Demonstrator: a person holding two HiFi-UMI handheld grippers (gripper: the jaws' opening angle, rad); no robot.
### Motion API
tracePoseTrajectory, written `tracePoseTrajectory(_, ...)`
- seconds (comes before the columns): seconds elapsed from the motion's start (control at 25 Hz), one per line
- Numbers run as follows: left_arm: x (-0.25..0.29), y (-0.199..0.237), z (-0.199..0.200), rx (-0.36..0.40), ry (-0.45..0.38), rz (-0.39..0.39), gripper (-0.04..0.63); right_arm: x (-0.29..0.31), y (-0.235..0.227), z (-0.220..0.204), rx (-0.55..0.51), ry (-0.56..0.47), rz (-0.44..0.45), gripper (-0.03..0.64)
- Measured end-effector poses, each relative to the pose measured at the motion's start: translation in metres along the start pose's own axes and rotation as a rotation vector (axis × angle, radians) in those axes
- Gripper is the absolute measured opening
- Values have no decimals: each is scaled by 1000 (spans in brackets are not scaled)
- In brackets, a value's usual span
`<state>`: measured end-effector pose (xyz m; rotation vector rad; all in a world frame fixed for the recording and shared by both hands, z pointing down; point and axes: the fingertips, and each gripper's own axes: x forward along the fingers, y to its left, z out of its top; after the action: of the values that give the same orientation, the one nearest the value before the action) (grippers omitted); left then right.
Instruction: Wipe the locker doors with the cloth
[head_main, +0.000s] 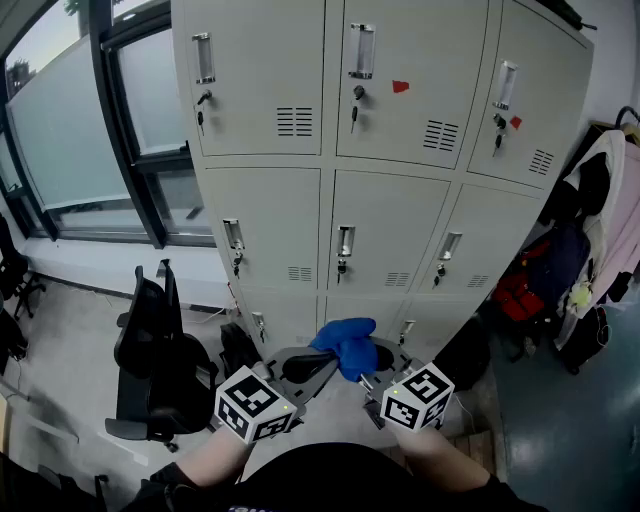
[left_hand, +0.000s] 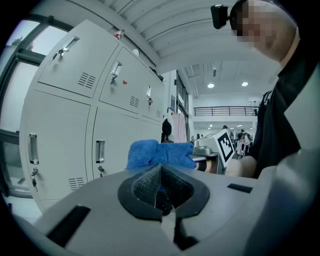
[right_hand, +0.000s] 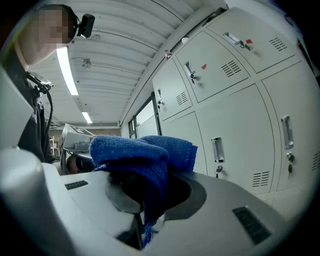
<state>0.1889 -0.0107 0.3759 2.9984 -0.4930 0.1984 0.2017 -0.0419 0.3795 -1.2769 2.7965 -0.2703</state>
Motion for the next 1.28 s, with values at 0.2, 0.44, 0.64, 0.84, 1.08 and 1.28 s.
tracePoseTrajectory(0.2,-9,5,-3,-1,2,9,8,8,6,-3,0,6,10,48)
tracePoseTrajectory(0.44,-21,13,-5,2,4,16,8,21,15,-5,-5,15,20,48)
tracePoseTrajectory(0.64,-31,20,-3,12,-1,22,8,31,21,-3,-10,10,20,48)
tracePoseTrajectory(0.84,-47,31,-1,18,-8,34,8,48,32,-2,-15,15,40,48)
tracePoseTrajectory(1.08,-89,56,0,20,-30,88,8,87,59,-1,-22,21,83,48)
tracePoseTrajectory(1.28,-137,86,0,20,-54,155,8,131,78,0,-20,32,88,48)
